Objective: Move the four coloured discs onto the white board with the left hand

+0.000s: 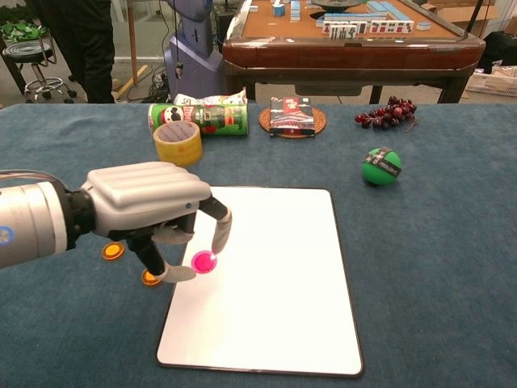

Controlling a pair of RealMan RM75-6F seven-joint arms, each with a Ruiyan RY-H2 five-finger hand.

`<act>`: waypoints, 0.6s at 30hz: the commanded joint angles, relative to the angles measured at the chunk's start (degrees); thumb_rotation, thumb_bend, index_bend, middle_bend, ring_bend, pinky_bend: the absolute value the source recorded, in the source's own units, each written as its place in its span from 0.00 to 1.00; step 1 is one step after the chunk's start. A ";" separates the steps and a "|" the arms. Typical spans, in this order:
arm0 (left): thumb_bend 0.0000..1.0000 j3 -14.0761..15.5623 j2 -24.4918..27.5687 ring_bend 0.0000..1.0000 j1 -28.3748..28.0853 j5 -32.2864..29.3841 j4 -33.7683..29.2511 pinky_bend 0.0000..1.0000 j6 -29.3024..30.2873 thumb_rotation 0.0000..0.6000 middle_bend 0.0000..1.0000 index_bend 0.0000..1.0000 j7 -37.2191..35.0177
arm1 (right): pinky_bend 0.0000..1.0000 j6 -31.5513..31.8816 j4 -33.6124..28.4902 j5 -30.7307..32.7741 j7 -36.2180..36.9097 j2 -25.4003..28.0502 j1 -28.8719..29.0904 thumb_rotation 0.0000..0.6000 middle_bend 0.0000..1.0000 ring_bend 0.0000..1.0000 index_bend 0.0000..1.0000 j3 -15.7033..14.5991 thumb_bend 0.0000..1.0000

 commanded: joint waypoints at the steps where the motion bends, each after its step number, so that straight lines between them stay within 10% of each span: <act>1: 0.31 -0.32 -1.16 1.00 -1.25 -0.65 0.01 1.00 -0.68 1.00 1.00 0.63 1.37 | 0.48 0.86 0.41 -0.01 1.32 0.46 -0.57 1.00 0.27 0.29 0.25 0.22 0.00; 18: 0.31 0.48 -4.07 1.00 -4.27 -8.46 0.14 1.00 0.89 1.00 1.00 0.37 9.85 | 0.48 1.64 1.04 -0.08 3.88 1.09 -1.43 1.00 0.27 0.29 0.25 0.49 0.00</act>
